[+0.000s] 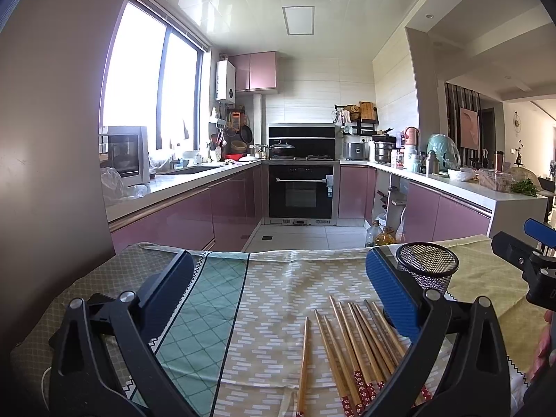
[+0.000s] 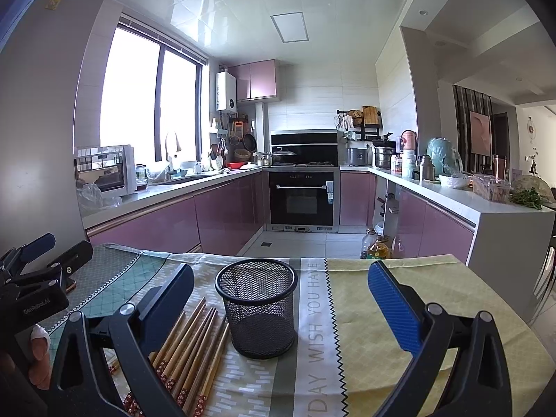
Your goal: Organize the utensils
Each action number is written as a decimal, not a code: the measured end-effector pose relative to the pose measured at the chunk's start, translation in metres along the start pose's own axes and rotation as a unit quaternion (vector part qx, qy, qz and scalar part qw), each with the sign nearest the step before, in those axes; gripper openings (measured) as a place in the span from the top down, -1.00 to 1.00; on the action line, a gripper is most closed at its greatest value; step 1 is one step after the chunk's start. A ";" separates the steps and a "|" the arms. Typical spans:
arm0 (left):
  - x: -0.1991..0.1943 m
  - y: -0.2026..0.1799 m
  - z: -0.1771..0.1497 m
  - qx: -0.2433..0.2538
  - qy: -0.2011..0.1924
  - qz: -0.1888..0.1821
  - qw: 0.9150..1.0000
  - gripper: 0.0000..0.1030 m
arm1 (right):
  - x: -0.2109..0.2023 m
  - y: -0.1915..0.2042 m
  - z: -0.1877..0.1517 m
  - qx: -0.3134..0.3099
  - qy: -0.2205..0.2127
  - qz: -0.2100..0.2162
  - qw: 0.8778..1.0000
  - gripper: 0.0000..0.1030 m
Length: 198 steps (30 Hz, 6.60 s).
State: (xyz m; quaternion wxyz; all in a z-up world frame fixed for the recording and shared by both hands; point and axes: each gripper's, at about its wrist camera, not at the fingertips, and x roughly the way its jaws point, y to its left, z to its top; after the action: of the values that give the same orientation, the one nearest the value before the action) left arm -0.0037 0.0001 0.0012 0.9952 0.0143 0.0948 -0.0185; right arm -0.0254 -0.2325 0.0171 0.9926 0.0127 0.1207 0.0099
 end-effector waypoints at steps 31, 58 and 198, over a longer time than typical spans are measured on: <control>0.000 0.000 0.000 -0.001 0.000 -0.001 1.000 -0.89 | 0.000 0.000 0.002 -0.002 -0.002 0.000 1.000 -0.89; 0.000 0.000 0.000 -0.002 0.000 -0.001 1.000 -0.89 | 0.001 0.000 0.005 -0.002 -0.003 0.001 1.000 -0.89; 0.069 -0.012 0.108 -0.075 0.131 -0.334 0.930 0.86 | 0.054 -0.026 0.076 0.049 0.107 0.245 0.963 0.89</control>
State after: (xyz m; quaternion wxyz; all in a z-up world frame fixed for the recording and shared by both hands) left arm 0.0835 -0.0176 0.0935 0.9083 -0.0911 0.2252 -0.3406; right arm 0.0456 -0.2588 0.0771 0.9394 0.0891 0.2194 0.2477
